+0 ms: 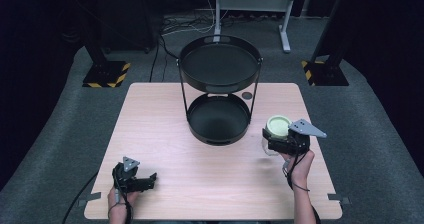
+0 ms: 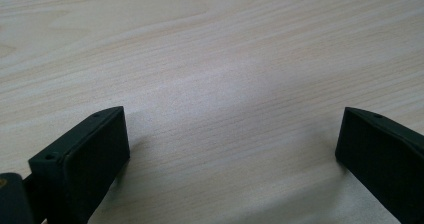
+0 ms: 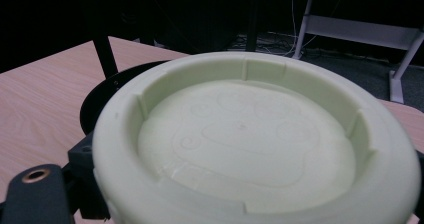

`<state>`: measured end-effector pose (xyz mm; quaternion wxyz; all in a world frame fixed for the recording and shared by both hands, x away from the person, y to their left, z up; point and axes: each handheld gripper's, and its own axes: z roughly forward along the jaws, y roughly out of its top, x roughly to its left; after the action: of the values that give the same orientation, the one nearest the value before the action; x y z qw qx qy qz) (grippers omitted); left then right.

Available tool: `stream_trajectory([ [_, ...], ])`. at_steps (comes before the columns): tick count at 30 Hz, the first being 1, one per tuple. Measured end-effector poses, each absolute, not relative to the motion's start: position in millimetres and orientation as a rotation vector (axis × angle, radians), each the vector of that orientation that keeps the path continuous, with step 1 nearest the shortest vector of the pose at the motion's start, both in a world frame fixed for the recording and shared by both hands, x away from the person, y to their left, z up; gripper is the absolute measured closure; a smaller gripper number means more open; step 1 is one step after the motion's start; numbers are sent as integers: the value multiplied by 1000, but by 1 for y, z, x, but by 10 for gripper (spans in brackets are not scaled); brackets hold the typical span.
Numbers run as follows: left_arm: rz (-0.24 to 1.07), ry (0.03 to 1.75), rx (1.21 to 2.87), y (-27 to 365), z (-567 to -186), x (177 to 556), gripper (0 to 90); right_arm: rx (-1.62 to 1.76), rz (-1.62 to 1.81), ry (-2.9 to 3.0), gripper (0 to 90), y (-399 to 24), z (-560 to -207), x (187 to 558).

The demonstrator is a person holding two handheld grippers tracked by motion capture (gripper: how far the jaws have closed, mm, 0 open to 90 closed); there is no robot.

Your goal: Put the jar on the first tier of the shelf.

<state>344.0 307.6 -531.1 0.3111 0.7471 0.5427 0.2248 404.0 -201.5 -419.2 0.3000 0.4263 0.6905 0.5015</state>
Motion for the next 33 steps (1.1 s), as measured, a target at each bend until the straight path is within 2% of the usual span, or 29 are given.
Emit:
stream_trajectory([
  [33, 594, 1435, 1970, 307, -531, 344, 5, 1100, 1348, 1870, 110, -176, -413, 429],
])
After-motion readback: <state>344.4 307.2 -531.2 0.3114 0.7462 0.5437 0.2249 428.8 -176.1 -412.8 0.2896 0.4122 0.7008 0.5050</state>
